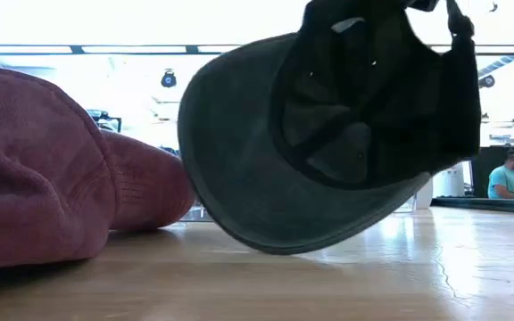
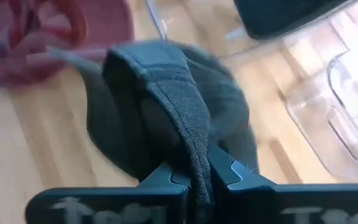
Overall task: Pick & Place hat
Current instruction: Put the black cap into the left transparent bin
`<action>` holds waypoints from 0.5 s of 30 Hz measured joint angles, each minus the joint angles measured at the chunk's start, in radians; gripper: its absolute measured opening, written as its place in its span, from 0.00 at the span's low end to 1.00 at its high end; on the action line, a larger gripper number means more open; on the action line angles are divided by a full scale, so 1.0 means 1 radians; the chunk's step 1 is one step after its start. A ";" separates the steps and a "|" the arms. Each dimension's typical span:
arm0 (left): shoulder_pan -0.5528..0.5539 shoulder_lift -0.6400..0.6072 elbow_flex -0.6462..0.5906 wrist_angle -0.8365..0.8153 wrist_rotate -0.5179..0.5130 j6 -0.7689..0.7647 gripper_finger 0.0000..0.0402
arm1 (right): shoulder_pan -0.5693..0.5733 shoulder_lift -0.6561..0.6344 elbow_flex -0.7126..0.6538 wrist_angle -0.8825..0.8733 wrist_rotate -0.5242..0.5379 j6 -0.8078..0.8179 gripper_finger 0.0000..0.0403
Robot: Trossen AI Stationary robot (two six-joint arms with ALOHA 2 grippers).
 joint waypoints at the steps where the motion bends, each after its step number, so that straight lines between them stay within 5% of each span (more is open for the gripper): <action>1: 0.004 -0.004 0.000 0.012 0.024 0.000 0.42 | -0.007 0.000 0.000 0.039 -0.002 -0.003 0.02; 6: 0.018 0.023 -0.001 0.025 0.080 0.005 0.42 | -0.046 -0.022 0.024 0.104 -0.039 0.051 0.02; 15: 0.026 0.072 -0.003 0.026 -0.135 0.019 0.42 | -0.087 -0.021 0.042 0.310 -0.156 0.207 0.02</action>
